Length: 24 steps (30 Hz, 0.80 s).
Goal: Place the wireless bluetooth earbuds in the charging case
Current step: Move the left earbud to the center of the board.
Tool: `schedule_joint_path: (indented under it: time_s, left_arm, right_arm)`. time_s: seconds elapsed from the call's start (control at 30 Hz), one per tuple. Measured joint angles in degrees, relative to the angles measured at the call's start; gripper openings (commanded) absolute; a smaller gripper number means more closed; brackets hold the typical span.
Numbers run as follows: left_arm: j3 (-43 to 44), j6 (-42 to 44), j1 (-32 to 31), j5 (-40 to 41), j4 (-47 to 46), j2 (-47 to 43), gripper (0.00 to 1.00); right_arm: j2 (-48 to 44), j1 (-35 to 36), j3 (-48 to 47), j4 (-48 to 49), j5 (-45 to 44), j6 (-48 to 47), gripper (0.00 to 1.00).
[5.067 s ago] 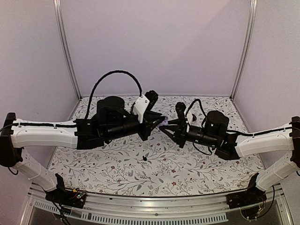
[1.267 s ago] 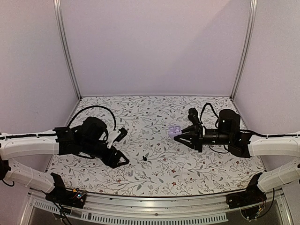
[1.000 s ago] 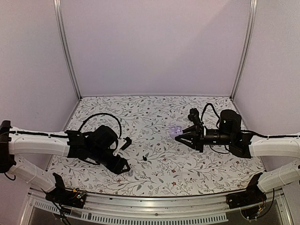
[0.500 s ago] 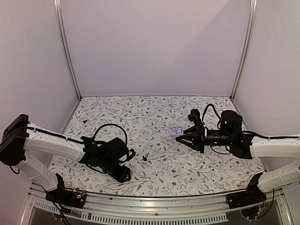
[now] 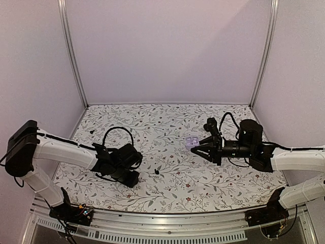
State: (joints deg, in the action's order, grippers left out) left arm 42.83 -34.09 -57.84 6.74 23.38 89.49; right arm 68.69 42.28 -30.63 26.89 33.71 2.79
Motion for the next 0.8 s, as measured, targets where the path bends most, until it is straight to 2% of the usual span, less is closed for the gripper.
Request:
schedule_joint_path:
  time_s: [0.2, 0.4, 0.6, 0.8]
  left_arm:
    - [0.9, 0.9, 4.7, 4.1, -0.4, 1.5, 0.3]
    - [-1.8, 0.9, 8.3, 2.0, -3.9, -1.9, 0.28]
    - [-4.3, -3.2, 5.8, -4.3, -5.4, -11.3, 0.25]
    - [-5.1, -6.5, 2.6, -9.7, -7.3, -10.6, 0.25]
  right_arm:
    - [0.0, 0.0, 0.0, 0.0, -0.2, 0.0, 0.0]
    - [0.0, -0.1, 0.0, 0.0, -0.2, 0.0, 0.0]
    - [-0.2, -0.4, 0.0, -1.1, -0.6, -0.3, 0.0]
    - [-0.6, -0.5, 0.0, -1.4, -0.6, -0.4, 0.0]
